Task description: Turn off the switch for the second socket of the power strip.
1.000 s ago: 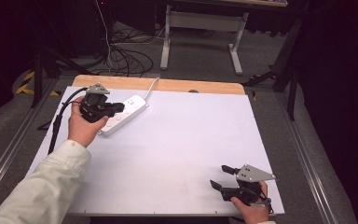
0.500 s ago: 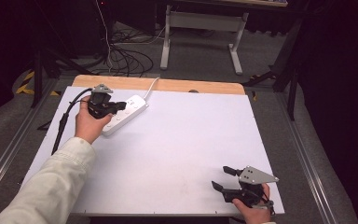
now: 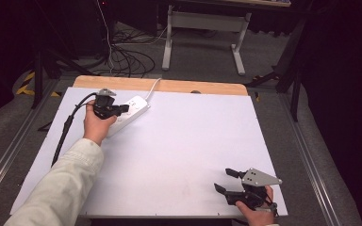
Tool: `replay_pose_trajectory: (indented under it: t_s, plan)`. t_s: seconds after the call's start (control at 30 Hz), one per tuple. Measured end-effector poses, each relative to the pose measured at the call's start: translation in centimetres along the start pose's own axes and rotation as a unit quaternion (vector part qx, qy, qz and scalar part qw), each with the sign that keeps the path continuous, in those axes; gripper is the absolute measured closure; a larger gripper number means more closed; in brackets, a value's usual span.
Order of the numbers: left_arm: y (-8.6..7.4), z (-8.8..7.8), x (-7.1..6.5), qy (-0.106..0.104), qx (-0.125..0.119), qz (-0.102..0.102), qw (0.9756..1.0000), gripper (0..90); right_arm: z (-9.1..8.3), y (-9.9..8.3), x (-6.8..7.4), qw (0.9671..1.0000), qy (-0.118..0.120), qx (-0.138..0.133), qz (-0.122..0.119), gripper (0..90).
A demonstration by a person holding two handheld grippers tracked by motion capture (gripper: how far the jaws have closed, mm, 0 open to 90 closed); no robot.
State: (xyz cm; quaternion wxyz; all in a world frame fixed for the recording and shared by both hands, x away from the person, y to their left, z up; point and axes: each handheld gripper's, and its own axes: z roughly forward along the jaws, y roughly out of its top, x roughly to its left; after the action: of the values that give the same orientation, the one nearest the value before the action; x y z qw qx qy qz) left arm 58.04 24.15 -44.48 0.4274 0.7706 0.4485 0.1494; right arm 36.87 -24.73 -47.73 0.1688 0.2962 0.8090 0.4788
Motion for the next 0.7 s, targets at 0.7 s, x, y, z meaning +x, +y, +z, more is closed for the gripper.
replay_pose_trajectory:
  t_s: [0.7]
  plan:
    - [-1.3, 2.1, -0.2, 0.025, -0.013, -0.005, 0.9996, 89.8, -0.2, -0.1, 0.1, 1.0000, 0.007, -0.003, -0.001, 30.8]
